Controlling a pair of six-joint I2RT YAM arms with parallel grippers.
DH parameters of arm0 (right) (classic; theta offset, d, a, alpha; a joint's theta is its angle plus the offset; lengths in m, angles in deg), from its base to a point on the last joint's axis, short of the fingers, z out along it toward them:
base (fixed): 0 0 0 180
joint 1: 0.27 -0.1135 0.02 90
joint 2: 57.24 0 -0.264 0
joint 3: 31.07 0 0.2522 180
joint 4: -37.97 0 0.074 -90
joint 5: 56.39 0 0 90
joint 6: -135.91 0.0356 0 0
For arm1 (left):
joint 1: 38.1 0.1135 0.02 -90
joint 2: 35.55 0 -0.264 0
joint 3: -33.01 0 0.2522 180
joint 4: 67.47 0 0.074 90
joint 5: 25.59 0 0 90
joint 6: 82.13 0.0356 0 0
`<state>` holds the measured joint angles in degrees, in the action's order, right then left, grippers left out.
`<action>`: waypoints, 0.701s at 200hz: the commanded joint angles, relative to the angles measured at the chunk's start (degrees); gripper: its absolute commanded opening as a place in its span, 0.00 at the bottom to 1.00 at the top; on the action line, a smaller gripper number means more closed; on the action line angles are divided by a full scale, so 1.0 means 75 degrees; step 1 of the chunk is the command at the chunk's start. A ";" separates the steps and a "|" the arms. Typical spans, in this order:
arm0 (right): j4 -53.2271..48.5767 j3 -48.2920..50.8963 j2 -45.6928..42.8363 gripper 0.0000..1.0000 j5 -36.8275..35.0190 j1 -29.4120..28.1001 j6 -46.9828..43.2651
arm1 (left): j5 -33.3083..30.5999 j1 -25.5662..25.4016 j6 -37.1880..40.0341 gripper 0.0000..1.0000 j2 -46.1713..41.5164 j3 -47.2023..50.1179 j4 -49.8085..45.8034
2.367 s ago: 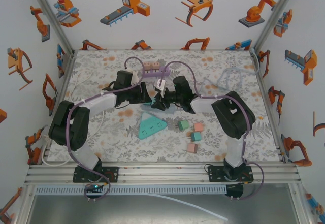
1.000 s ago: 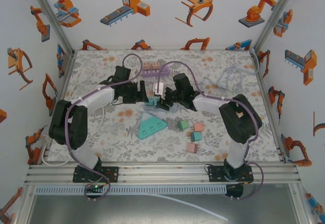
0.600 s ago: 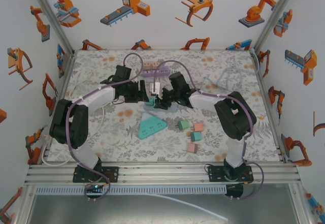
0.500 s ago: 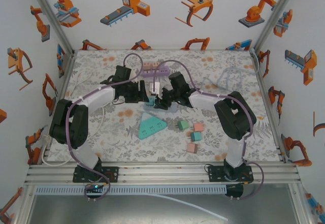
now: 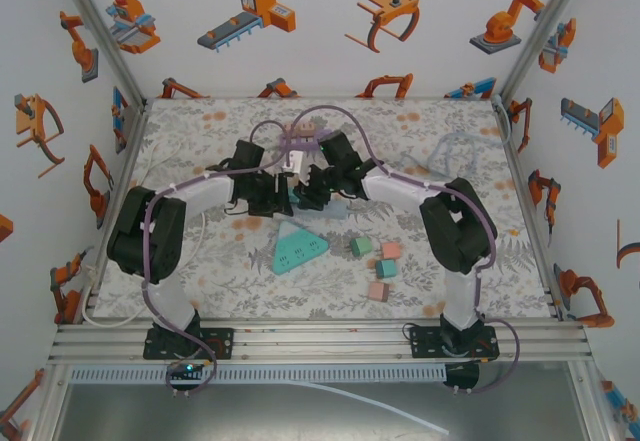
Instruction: Pull the plug off the socket
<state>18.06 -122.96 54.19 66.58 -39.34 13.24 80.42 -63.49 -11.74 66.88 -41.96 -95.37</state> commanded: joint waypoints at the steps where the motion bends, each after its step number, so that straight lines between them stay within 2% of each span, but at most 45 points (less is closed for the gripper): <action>1: -0.0061 -0.0246 -0.0377 0.00 0.0194 -0.0206 -0.0297 | -0.0308 -0.0002 0.0211 0.60 0.0053 0.0263 -0.0170; 37: 0.0243 0.0407 -0.0254 0.00 0.0164 0.0028 -0.0397 | 0.0084 0.0108 -0.0014 0.60 -0.1089 0.0576 0.0160; 63: 0.0597 0.0725 -0.0051 0.00 0.0435 0.0065 -0.0291 | 0.0259 0.0136 0.0398 0.60 -0.1958 0.0705 0.0266; 82: 0.0805 0.0859 0.0028 0.00 0.0774 0.0065 -0.0240 | 0.0514 0.0174 0.0678 0.60 -0.2474 0.1153 0.0964; 116: 0.0494 0.0672 0.0136 0.00 0.1204 0.0065 -0.0355 | 0.1672 0.0184 0.2107 0.61 -0.2115 0.1221 0.2130; 140: 0.0369 0.0607 0.0130 0.00 0.1194 0.0065 -0.0399 | 0.1724 0.0150 0.3075 0.64 -0.1681 0.1134 0.2947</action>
<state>22.74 -117.59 53.87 70.95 -38.20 10.91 89.36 -62.40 0.74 51.41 -33.48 -81.55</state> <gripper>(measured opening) 0.445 0.633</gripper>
